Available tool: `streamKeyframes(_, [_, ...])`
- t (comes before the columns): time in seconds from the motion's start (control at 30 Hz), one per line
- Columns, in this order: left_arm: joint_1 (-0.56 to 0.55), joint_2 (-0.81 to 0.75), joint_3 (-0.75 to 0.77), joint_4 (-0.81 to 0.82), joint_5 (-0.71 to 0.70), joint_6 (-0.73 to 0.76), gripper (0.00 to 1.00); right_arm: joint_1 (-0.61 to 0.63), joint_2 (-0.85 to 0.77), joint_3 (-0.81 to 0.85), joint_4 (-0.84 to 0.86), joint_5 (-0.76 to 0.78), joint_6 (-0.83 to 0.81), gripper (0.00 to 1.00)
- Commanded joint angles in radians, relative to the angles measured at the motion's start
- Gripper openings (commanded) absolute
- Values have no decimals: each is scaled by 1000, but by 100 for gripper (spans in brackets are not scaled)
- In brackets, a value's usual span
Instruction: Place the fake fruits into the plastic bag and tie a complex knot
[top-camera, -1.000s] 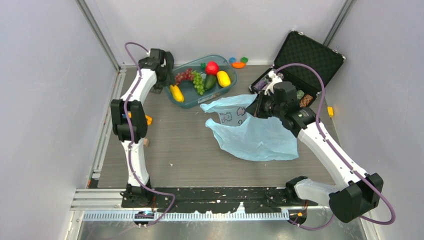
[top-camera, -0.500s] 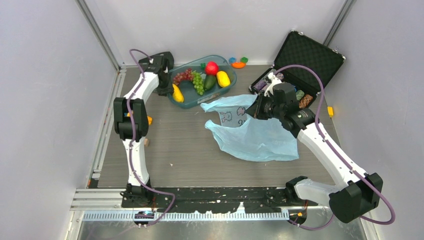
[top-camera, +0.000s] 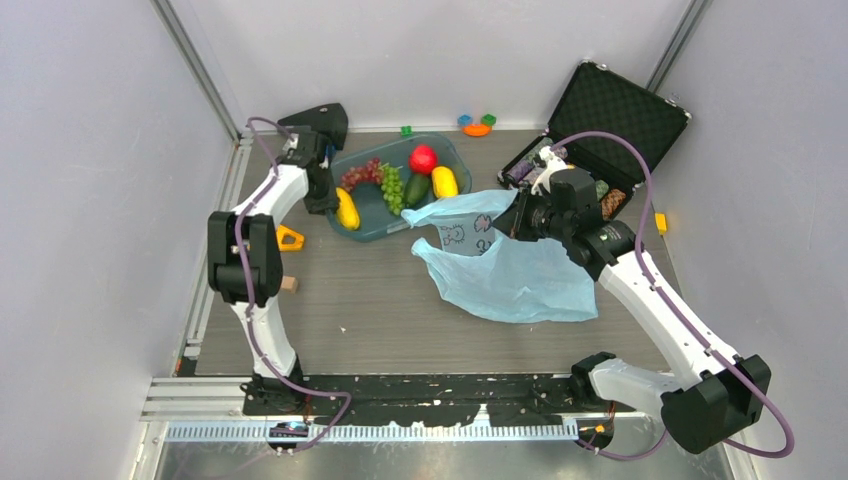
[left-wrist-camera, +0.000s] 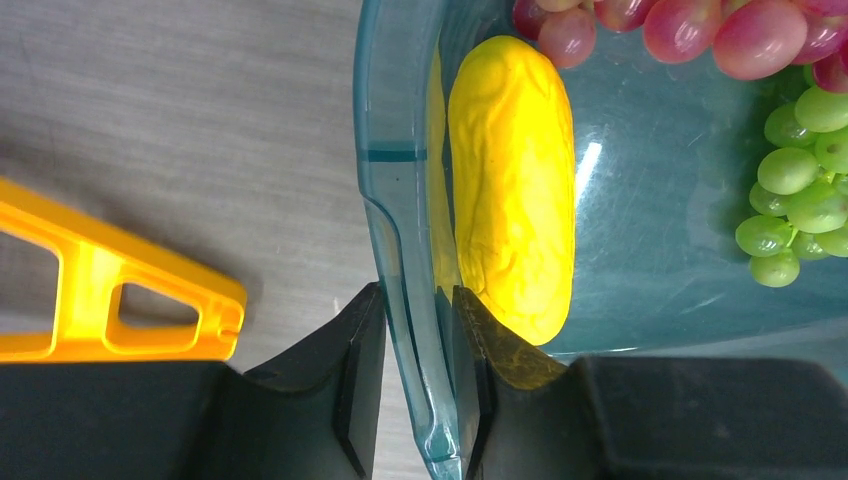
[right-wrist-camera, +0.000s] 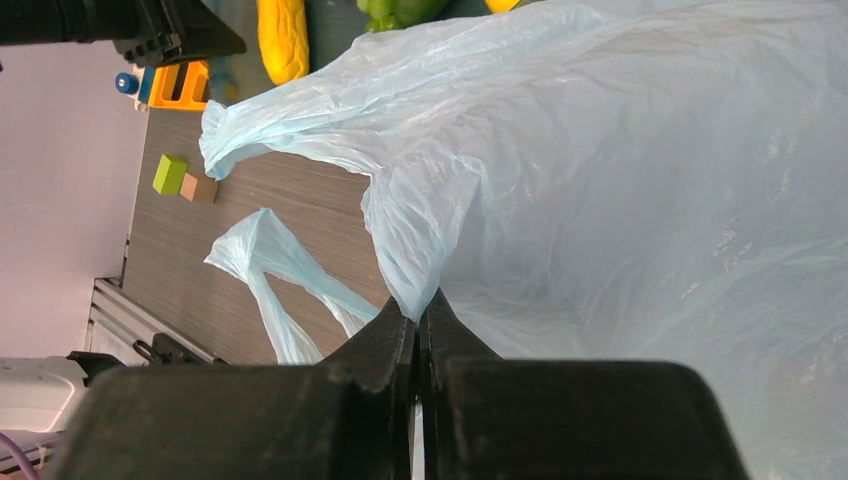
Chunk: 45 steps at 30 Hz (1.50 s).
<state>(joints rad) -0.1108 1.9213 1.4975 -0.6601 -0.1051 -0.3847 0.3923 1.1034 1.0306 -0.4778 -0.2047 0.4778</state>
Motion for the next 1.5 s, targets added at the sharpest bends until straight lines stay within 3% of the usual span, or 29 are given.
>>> streamKeyframes(0.0, [4, -138, -152, 32, -42, 13, 26, -3, -38, -15, 38, -21, -7, 5])
streamKeyframes(0.13, [5, -215, -255, 62, -43, 8, 28, -3, -37, -18, 39, -33, -14, 5])
streamKeyframes(0.2, [4, -236, -271, 60, -45, 12, 34, -4, -35, -18, 41, -37, -15, 5])
streamKeyframes(0.33, [1, -280, -254, 38, -48, 27, 77, -3, -35, -18, 45, -38, -16, 5])
streamKeyframes(0.43, [-21, -319, -221, 27, -77, 45, 88, -3, -34, -13, 44, -30, -18, 5])
streamKeyframes(0.67, [-100, -345, -71, 22, -178, 119, 90, -3, -20, -2, 41, -12, -18, 5])
streamKeyframes(0.97, [-124, -58, 202, -62, 60, 167, 78, -3, 4, 19, 33, 2, -19, 5])
streamKeyframes(1.3, [-141, 164, 430, -168, 12, 165, 84, -3, 15, 36, 24, 16, -14, 5])
streamKeyframes(1.47, [-141, 239, 487, -213, 16, 158, 78, -3, 18, 40, 23, 17, -14, 5])
